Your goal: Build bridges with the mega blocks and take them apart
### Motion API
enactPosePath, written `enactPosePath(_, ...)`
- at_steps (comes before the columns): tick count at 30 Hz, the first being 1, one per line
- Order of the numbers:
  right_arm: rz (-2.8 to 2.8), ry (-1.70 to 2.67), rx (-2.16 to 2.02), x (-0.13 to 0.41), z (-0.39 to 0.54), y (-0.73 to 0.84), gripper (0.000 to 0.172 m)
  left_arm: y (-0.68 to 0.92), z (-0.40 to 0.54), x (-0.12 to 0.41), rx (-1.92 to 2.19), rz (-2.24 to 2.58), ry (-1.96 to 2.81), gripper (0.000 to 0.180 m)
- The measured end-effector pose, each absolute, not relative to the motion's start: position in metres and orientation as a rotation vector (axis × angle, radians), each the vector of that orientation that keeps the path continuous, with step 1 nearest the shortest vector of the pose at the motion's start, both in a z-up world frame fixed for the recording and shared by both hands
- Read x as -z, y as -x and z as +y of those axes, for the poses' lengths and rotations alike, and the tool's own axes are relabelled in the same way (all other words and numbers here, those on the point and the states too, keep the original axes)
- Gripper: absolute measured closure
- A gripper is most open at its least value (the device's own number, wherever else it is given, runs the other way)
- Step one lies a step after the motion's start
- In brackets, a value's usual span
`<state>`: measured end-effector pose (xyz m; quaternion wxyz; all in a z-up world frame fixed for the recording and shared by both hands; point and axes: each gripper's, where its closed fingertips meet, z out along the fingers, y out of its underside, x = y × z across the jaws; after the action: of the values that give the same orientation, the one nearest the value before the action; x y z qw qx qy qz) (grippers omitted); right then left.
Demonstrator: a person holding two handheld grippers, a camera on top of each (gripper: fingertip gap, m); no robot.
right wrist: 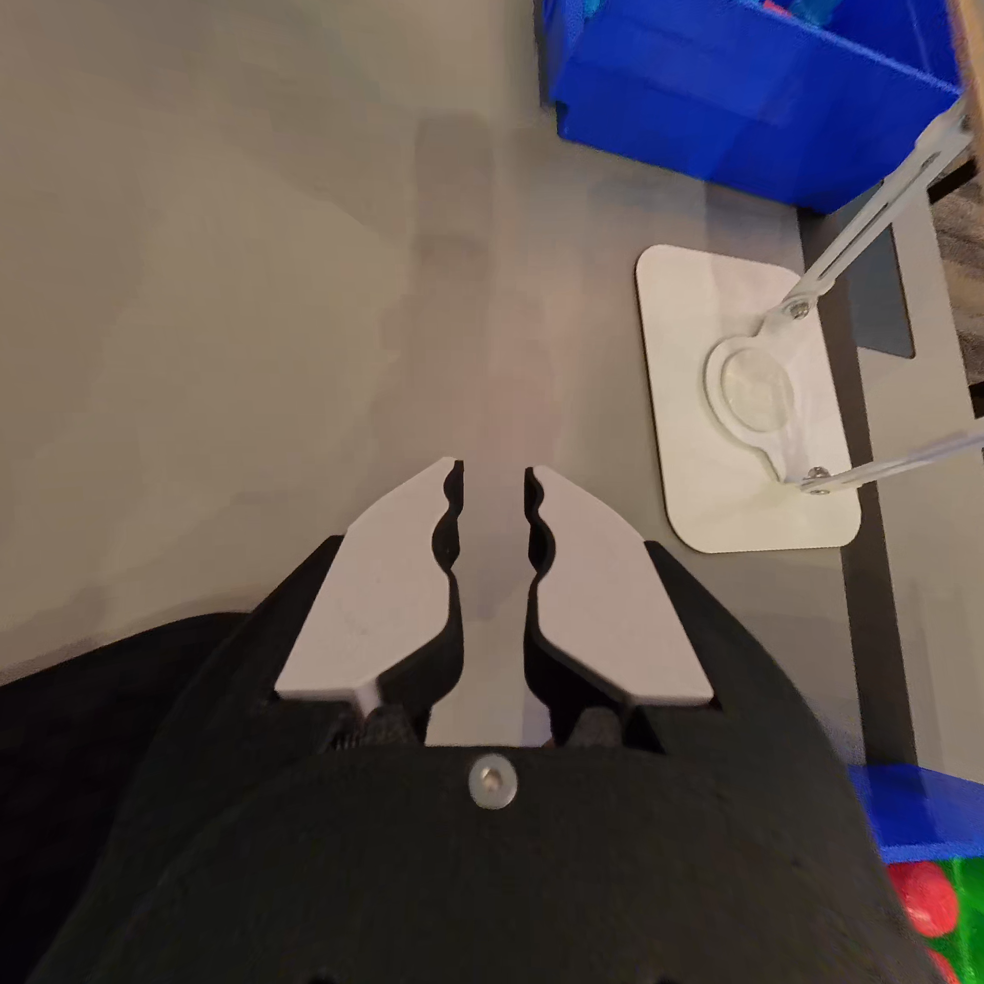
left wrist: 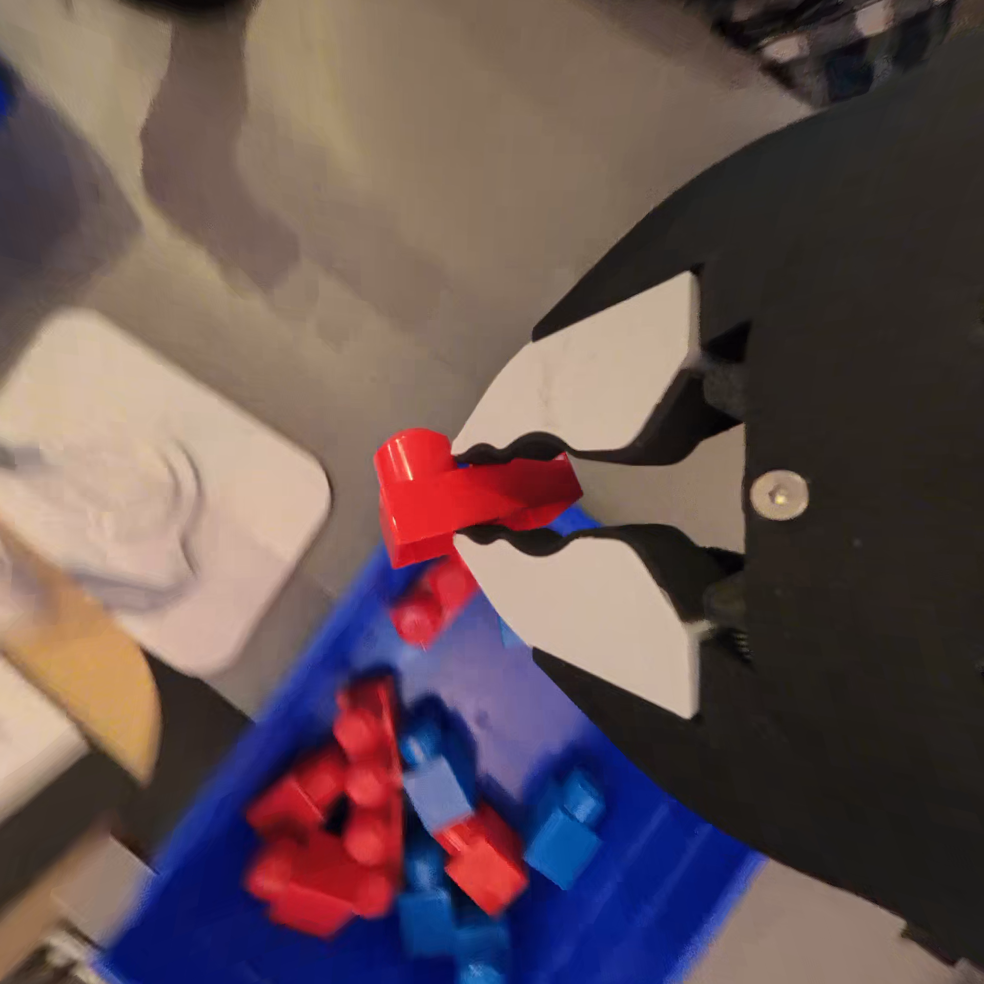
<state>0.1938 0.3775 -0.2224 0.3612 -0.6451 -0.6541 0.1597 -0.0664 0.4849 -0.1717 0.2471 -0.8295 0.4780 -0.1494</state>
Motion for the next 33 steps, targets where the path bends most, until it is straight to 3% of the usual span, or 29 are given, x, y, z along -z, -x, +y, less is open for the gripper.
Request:
enactPosePath(3,-1.681,1.691,-0.428,0.235,0.381,-0.196,0.150,0.009,0.415,0.173,0.492,1.527,2.154,0.160)
enactPosePath(7,-1.675,1.706,-0.439,0.244,0.382,-0.197,0.150,-0.047,0.347,0.230,0.599,1.784,2.149,0.160)
enactPosePath(13,-1.710,1.714,-0.453,0.252,0.377,-0.197,0.151,-0.062,0.335,0.293,0.627,1.871,2.209,0.159)
enactPosePath(15,-1.712,1.716,-0.457,0.253,0.376,-0.197,0.151,-0.061,0.336,0.289,0.694,1.824,2.229,0.147)
enactPosePath(20,-1.695,1.711,-0.470,0.252,0.378,-0.200,0.153,-0.021,0.375,0.226,0.554,1.668,2.130,0.115)
enactPosePath(24,-1.688,1.724,-0.473,0.255,0.380,-0.202,0.153,0.039,0.466,0.172,0.264,1.598,1.950,0.129)
enactPosePath(33,-1.719,1.736,-0.483,0.267,0.378,-0.199,0.153,0.128,0.629,0.258,-0.179,1.864,1.986,0.119)
